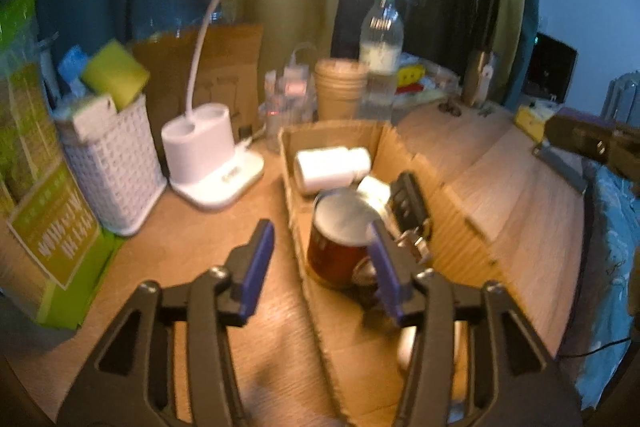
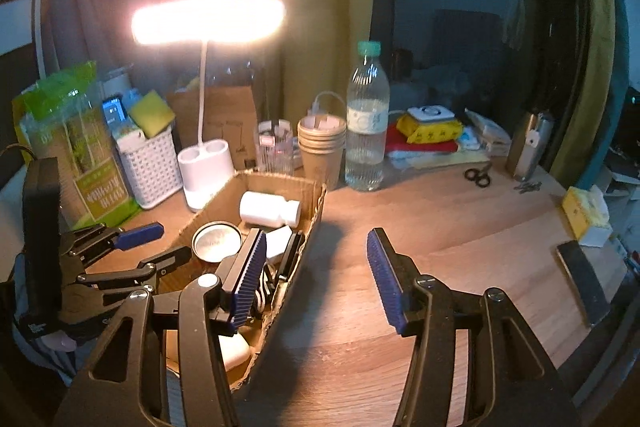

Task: Organize rigid objects

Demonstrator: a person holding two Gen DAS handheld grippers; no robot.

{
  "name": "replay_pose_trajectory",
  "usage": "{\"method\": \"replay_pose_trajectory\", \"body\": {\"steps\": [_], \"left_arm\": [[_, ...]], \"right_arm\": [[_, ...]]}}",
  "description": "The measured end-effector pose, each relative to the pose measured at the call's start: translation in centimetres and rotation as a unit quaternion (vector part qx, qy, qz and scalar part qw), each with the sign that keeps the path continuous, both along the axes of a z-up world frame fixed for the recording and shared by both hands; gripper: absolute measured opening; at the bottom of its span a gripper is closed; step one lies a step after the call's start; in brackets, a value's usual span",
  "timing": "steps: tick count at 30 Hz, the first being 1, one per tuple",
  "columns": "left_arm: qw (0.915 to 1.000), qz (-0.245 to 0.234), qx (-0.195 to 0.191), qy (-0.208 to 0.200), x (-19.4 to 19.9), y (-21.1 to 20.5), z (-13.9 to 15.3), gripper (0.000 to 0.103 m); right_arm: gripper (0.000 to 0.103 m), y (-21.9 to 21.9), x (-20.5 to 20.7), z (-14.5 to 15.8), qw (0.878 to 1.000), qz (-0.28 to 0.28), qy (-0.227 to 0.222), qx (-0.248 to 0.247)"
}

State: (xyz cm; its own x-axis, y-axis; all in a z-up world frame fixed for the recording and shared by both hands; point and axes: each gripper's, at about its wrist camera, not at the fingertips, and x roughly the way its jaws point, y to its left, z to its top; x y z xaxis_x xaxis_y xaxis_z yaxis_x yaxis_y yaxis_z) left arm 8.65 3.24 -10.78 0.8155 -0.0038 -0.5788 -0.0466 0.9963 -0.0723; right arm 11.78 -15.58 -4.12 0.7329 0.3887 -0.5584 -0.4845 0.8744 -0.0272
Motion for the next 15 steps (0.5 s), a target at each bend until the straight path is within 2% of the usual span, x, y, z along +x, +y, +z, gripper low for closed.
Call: {"method": "replay_pose_trajectory", "body": {"steps": [5, 15], "left_arm": [[0.9997, -0.008, 0.007, -0.024, -0.9, -1.5, 2.7, 0.054], [0.9982, -0.022, 0.006, -0.055, -2.3, -4.0, 6.7, 0.055]], "right_arm": [[0.062, -1.7, -0.8, 1.9, 0.999, -0.016, -0.026, 0.017], [0.063, -3.7, -1.7, 3.3, 0.997, -0.040, -0.050, 0.032]]}}
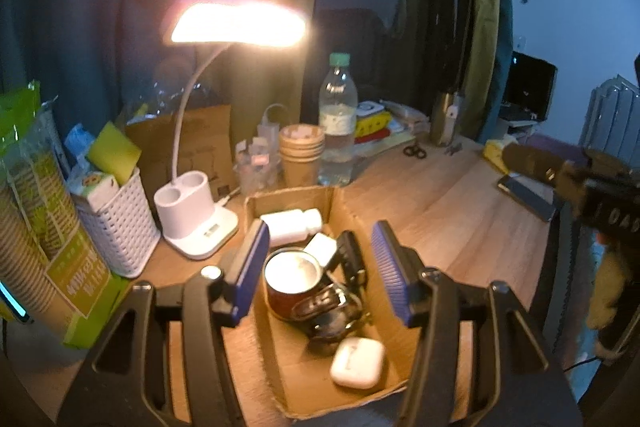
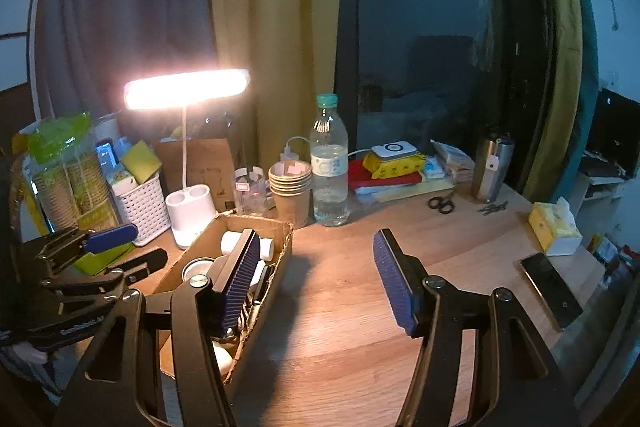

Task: Organize rigid objects

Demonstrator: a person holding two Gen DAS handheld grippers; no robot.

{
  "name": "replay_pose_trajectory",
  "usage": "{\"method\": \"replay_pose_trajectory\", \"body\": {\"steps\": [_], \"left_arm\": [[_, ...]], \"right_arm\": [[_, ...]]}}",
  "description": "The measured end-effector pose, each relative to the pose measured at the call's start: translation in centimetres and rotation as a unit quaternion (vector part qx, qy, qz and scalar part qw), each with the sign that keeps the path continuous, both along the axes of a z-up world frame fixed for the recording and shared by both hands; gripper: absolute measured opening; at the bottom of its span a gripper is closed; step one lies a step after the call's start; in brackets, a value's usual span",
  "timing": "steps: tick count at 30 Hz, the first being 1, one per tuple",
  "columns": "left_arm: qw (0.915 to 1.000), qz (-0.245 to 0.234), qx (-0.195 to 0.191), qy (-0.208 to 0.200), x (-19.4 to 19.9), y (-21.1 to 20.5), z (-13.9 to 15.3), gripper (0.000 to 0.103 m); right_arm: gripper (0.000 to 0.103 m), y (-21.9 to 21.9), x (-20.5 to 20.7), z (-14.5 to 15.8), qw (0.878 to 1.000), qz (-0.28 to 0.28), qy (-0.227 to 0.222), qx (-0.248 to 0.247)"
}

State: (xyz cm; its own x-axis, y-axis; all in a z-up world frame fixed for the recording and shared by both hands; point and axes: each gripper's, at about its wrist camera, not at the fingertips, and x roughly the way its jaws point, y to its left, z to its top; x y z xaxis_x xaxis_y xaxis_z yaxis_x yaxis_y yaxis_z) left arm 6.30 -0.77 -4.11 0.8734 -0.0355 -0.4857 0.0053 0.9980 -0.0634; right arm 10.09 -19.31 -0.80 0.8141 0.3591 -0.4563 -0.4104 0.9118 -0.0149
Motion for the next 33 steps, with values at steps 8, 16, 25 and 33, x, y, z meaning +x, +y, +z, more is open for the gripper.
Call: {"method": "replay_pose_trajectory", "body": {"steps": [8, 16, 25, 33], "left_arm": [[0.9980, -0.003, 0.008, -0.062, -1.5, -1.8, 3.3, 0.086], [0.9983, -0.003, 0.004, -0.058, -1.5, -1.7, 4.8, 0.087], [0.9961, 0.007, 0.001, -0.088, -2.8, -1.3, 5.9, 0.088], [0.9953, 0.007, 0.005, -0.096, -3.1, -1.3, 6.2, 0.088]], "right_arm": [[0.068, -1.1, -1.0, 1.2, 1.000, -0.015, -0.023, 0.012], [0.068, -1.9, -2.0, 2.4, 0.998, -0.034, -0.045, 0.017], [0.069, -2.1, -3.3, 3.3, 0.997, -0.040, -0.064, 0.018], [0.069, -1.6, -3.7, 3.3, 0.997, -0.034, -0.065, 0.012]]}}
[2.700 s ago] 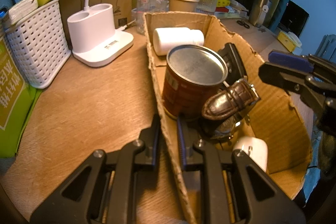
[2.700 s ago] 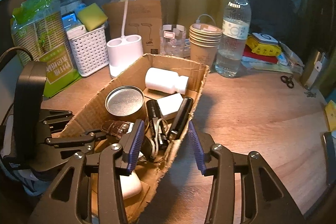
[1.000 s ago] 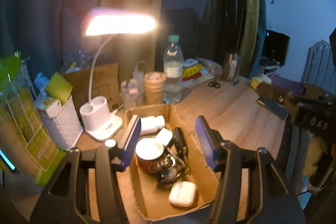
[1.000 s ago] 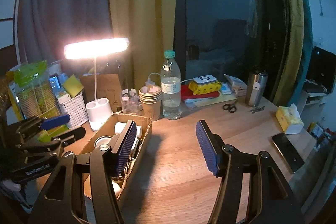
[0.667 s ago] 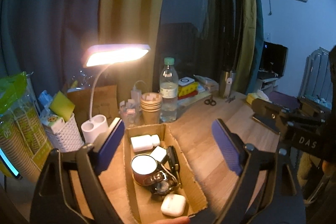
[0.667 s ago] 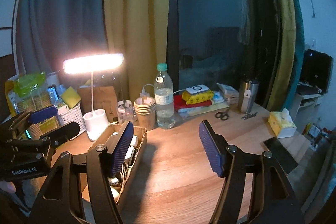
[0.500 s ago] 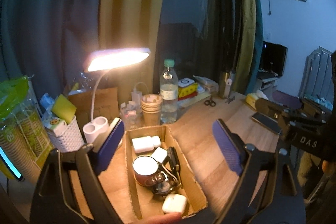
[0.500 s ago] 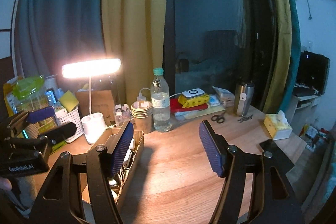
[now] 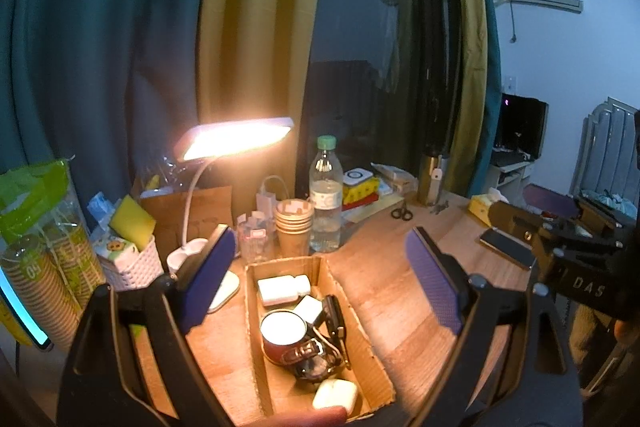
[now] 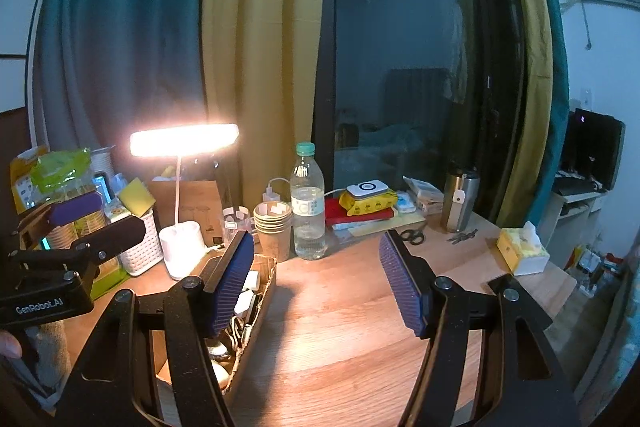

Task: Organize rigid objects

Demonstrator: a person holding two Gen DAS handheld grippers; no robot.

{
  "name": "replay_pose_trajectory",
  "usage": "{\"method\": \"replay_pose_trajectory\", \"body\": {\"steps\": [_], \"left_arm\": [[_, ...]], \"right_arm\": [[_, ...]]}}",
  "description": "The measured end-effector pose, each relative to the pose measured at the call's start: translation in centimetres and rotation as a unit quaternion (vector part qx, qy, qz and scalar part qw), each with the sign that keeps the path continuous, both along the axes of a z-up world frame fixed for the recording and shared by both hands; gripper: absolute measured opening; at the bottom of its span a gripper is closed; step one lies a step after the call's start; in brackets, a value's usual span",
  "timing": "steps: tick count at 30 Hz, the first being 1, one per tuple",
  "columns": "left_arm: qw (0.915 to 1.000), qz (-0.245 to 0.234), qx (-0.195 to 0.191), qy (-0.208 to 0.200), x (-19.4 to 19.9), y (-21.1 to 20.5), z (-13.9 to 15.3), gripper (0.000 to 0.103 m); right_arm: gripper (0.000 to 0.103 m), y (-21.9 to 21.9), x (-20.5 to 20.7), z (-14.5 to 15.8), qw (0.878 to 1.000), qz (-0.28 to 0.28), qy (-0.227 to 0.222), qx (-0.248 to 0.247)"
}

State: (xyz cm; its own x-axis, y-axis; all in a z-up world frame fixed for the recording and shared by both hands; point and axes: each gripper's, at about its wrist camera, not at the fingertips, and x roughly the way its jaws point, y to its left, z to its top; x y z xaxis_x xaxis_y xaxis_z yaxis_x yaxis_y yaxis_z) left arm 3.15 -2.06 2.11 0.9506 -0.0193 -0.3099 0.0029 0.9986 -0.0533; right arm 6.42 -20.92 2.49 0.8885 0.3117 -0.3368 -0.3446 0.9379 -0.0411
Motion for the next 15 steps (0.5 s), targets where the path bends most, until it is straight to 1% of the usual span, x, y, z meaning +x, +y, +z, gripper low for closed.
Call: {"method": "replay_pose_trajectory", "body": {"steps": [15], "left_arm": [[1.0000, 0.000, 0.001, 0.001, 0.00, 0.02, -0.02, 0.089]], "right_arm": [[0.069, 0.16, 0.51, -0.59, 1.000, 0.003, 0.011, -0.005]]}}
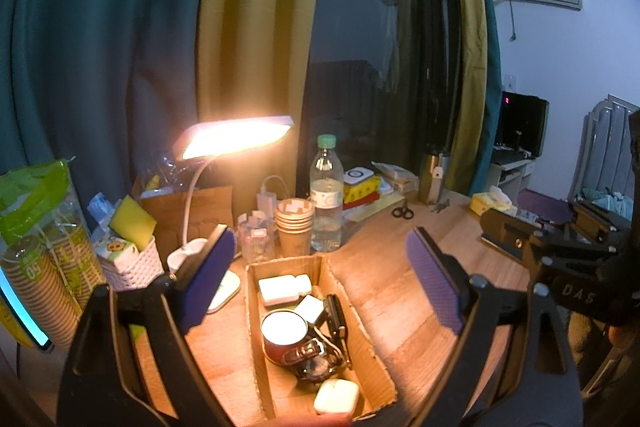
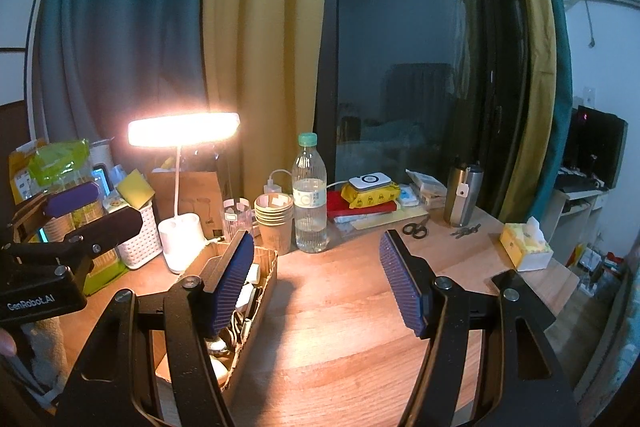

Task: Organize rigid objects

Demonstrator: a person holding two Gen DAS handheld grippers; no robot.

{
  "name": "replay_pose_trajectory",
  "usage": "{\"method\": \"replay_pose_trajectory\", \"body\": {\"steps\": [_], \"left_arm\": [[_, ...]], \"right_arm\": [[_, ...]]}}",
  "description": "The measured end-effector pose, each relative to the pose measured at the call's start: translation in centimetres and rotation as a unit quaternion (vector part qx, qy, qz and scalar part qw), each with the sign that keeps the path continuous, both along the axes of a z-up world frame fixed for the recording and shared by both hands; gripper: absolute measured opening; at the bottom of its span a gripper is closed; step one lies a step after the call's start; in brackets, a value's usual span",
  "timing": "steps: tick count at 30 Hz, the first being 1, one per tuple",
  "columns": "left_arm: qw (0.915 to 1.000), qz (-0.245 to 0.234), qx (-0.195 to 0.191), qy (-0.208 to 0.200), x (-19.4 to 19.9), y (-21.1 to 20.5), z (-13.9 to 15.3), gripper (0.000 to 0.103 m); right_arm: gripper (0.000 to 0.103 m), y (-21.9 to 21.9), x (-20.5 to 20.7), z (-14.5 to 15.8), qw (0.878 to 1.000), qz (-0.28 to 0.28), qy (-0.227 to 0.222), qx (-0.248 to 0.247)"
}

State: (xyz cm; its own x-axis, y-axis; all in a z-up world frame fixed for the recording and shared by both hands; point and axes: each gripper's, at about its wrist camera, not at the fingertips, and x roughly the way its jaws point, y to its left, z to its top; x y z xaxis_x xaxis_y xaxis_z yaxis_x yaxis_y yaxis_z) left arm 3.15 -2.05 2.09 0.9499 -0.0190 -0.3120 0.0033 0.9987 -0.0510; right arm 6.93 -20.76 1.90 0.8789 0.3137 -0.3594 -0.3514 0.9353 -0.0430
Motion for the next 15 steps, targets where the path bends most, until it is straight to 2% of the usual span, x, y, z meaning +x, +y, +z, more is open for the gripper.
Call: {"method": "replay_pose_trajectory", "body": {"steps": [15], "left_arm": [[1.0000, -0.001, 0.001, 0.001, 0.02, -0.04, -0.04, 0.089]], "right_arm": [[0.069, 0.02, 0.08, -0.07, 1.000, 0.001, 0.002, 0.000]]}}
